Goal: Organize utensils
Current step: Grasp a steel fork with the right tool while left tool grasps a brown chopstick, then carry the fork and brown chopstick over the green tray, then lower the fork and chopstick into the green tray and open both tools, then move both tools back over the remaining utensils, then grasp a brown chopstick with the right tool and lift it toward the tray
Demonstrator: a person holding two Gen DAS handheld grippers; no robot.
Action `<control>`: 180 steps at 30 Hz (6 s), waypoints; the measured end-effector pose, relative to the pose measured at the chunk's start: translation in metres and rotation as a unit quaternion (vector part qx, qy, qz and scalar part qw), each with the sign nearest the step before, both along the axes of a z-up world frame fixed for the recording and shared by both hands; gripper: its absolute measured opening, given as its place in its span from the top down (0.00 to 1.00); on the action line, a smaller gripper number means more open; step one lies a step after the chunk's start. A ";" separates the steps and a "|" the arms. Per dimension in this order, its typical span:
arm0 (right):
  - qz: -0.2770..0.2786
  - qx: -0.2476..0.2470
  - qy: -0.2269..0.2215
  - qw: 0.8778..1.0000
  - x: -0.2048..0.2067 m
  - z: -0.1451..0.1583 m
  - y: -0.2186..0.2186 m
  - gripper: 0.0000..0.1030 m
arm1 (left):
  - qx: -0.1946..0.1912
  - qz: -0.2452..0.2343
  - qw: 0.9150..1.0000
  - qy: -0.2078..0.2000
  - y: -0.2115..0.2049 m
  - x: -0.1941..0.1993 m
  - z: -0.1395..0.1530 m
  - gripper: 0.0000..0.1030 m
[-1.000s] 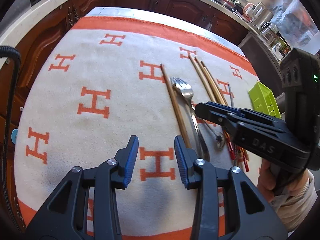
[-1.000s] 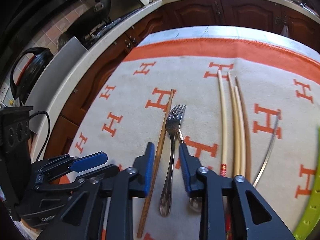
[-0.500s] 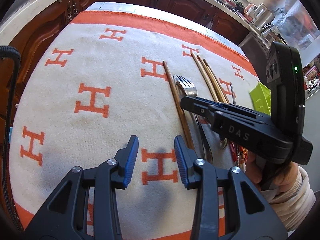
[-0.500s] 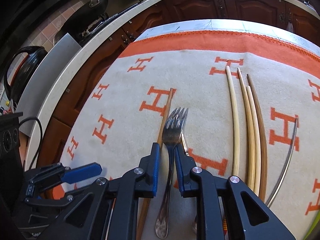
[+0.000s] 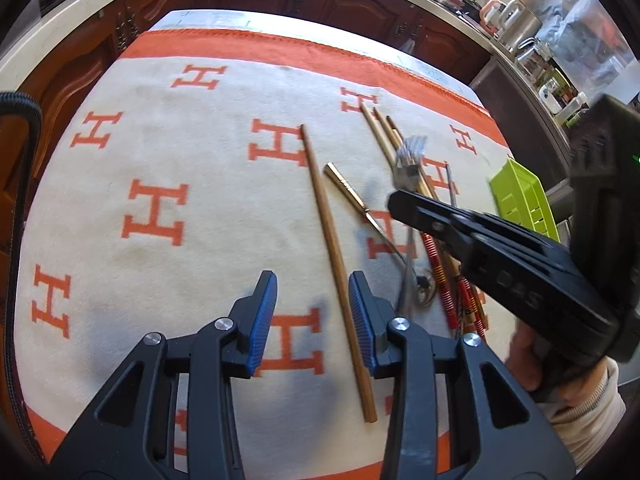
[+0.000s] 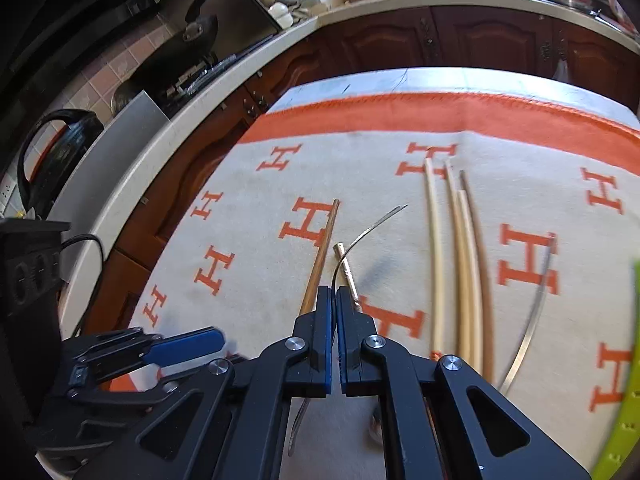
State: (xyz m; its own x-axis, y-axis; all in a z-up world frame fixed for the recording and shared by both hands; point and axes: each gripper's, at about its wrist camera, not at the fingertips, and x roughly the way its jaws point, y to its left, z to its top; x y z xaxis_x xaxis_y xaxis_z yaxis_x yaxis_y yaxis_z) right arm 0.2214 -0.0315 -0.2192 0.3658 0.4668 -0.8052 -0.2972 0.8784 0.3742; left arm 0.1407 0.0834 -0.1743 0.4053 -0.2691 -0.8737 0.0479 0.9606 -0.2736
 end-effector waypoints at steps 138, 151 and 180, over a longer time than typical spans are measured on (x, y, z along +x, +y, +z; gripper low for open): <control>-0.060 -0.028 0.007 0.998 -0.071 0.066 -0.099 0.77 | 0.047 0.044 0.998 0.026 -0.032 -0.016 -0.001 0.96; -0.056 -0.067 0.019 0.996 -0.043 0.027 -0.088 0.80 | 0.043 0.047 0.997 0.043 -0.028 -0.007 -0.019 0.96; -0.022 -0.139 0.045 0.989 -0.003 -0.017 -0.069 0.93 | 0.035 0.029 0.998 0.039 -0.041 0.003 -0.014 0.96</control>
